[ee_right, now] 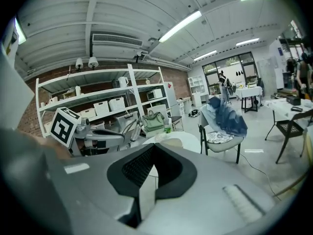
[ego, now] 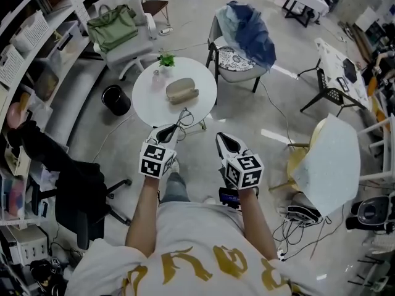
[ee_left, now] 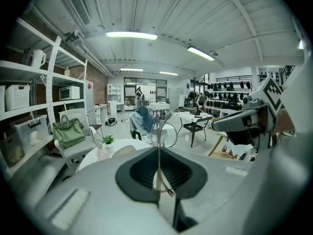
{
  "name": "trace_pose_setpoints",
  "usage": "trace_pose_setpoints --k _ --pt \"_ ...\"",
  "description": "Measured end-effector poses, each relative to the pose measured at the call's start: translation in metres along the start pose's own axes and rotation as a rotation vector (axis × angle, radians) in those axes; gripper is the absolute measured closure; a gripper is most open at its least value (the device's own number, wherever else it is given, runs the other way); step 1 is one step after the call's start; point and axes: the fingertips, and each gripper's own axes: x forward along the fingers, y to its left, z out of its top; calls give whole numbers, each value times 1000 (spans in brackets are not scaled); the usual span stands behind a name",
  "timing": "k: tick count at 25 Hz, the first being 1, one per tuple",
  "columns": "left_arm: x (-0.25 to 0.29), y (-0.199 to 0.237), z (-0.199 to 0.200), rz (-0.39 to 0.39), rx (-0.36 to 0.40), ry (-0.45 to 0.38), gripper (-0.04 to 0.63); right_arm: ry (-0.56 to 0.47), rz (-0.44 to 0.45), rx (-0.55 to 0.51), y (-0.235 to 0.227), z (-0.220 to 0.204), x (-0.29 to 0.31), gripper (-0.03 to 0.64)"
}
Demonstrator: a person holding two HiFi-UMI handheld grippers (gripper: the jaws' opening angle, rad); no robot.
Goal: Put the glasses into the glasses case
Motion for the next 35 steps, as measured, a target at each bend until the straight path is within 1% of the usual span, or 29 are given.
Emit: trace_pose_setpoints --k 5,10,15,22,25,28,31,35 --pt "44 53 6 -56 23 49 581 27 -36 45 -10 13 64 597" --pt "83 104 10 -111 81 107 581 42 -86 91 -21 27 121 597" --pt "116 140 10 -181 113 125 581 49 -146 120 -29 37 164 597" --pt "152 164 9 -275 171 139 581 42 -210 133 -38 48 198 597" --pt "162 172 6 -289 186 152 581 42 -234 155 -42 44 200 597" --pt "169 178 4 -295 205 166 581 19 -249 179 -48 50 201 597" --pt "174 178 3 -304 233 178 581 2 -253 188 -53 57 205 597" --pt "181 175 1 -318 260 194 581 15 -241 198 -57 54 217 597"
